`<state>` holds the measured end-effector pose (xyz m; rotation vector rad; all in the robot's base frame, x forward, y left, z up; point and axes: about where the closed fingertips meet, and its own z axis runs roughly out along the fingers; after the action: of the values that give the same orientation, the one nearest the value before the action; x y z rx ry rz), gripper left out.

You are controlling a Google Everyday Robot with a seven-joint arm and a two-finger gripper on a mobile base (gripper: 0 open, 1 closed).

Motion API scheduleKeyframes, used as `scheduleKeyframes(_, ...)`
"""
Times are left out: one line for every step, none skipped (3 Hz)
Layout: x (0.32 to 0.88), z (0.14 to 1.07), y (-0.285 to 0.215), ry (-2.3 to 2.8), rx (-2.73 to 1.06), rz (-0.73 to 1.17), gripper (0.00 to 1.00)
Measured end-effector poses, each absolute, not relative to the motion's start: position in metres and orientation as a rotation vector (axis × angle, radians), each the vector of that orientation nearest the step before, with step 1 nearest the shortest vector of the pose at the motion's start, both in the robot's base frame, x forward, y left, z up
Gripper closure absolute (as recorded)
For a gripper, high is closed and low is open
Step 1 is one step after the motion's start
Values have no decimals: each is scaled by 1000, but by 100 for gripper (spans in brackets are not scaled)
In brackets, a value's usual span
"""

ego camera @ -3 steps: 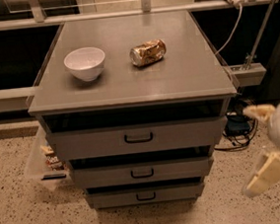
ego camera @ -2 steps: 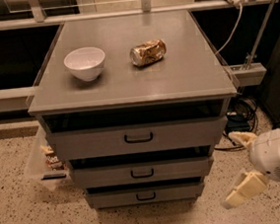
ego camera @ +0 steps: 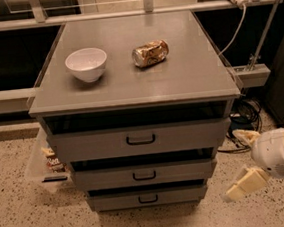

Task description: Open top drawer

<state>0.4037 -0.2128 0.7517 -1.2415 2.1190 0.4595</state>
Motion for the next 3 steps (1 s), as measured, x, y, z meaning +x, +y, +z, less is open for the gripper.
scheduleKeyframes(446, 742, -207, 2043, -1215, 448, 0)
scheduleKeyframes(485, 726, -193, 1972, -1202, 487, 0)
scheduleKeyframes(487, 720, -192, 1973, -1197, 499, 0)
